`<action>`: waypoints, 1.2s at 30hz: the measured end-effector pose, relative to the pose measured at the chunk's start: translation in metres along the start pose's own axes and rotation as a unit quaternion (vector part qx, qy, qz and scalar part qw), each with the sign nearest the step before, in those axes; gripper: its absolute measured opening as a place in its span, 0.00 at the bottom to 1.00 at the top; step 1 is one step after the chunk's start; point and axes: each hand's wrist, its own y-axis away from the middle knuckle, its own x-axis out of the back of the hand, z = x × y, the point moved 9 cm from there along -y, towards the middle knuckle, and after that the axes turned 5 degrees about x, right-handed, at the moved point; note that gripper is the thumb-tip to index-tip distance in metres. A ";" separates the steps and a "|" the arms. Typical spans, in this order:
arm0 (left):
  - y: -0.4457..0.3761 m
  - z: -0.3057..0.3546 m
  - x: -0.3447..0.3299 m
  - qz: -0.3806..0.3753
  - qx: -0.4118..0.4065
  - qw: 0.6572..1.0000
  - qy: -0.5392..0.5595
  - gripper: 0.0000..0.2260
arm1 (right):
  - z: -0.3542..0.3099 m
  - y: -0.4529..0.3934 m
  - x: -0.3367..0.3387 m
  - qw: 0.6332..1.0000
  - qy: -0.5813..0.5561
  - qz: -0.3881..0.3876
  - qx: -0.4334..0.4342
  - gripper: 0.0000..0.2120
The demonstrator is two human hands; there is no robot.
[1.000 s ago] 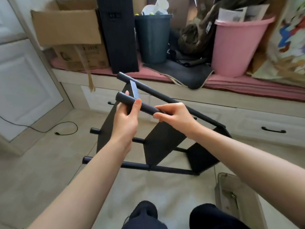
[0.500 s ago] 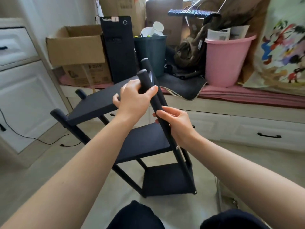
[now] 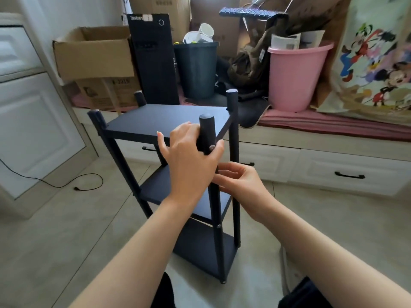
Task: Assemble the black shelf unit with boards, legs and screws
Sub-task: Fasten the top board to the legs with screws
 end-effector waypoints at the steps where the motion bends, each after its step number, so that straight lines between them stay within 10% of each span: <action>1: 0.004 -0.001 0.001 0.003 0.000 1.000 0.000 0.09 | -0.002 0.001 0.005 1.000 0.023 -0.011 -0.004 0.10; 9: 0.011 -0.015 0.014 -0.013 0.011 0.999 0.036 0.09 | -0.003 -0.005 0.085 0.968 0.182 0.169 -0.023 0.11; 15: 0.019 -0.017 0.018 -0.057 -0.013 0.997 0.056 0.08 | -0.004 -0.019 0.060 0.973 0.209 0.100 0.020 0.21; 22: 0.018 -0.012 0.015 -0.121 -0.043 0.988 0.087 0.11 | -0.001 -0.023 0.065 0.981 0.134 0.140 0.011 0.05; 36: -0.005 -0.041 0.021 -0.205 -0.040 0.970 0.123 0.20 | -0.015 0.001 0.064 0.979 0.129 0.156 0.008 0.06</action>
